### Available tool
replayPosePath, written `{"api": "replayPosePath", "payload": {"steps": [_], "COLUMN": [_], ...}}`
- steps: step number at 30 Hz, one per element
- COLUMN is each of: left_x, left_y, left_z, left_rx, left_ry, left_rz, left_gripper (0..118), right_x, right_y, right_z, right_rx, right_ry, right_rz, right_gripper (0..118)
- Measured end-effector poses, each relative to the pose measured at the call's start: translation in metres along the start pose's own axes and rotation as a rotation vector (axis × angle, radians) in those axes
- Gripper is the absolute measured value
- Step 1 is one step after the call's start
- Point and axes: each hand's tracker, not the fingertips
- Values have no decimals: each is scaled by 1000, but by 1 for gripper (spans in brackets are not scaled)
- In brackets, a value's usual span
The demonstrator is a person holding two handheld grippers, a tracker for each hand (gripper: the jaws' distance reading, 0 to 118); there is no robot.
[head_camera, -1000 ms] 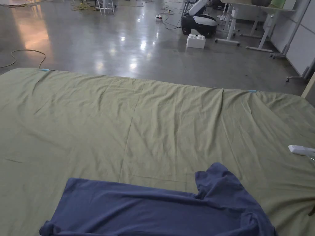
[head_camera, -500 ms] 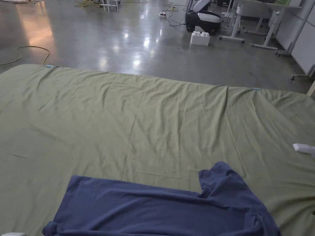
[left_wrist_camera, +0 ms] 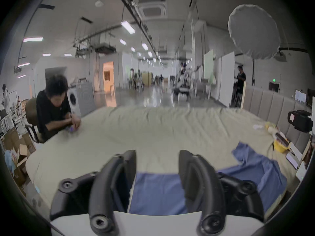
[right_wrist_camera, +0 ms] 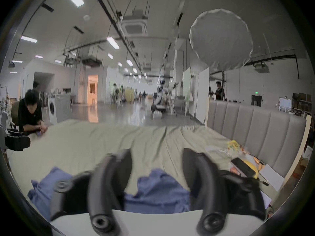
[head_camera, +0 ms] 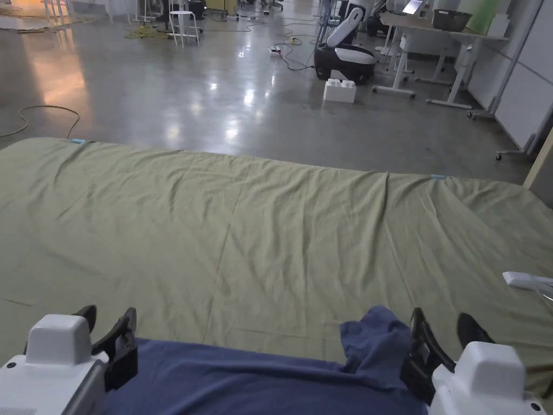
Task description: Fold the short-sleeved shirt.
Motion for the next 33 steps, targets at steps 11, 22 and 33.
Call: {"api": "replayPosePath", "payload": {"steps": [11, 22, 33], "left_x": [15, -56, -66], "left_y": [-5, -32, -78], "left_z": [12, -93, -223], "left_rx": [130, -288, -746], "left_ry": [5, -51, -9], "left_rz": [-27, 32, 30], "left_gripper": [2, 2, 74], "right_x": [-16, -12, -6], "right_y": [1, -25, -53], "right_z": [-7, -21, -37], "right_rx": [35, -77, -204], "right_ry": [-10, 10, 14], "right_rz": [-41, 9, 56], "right_gripper": [4, 4, 4]}}
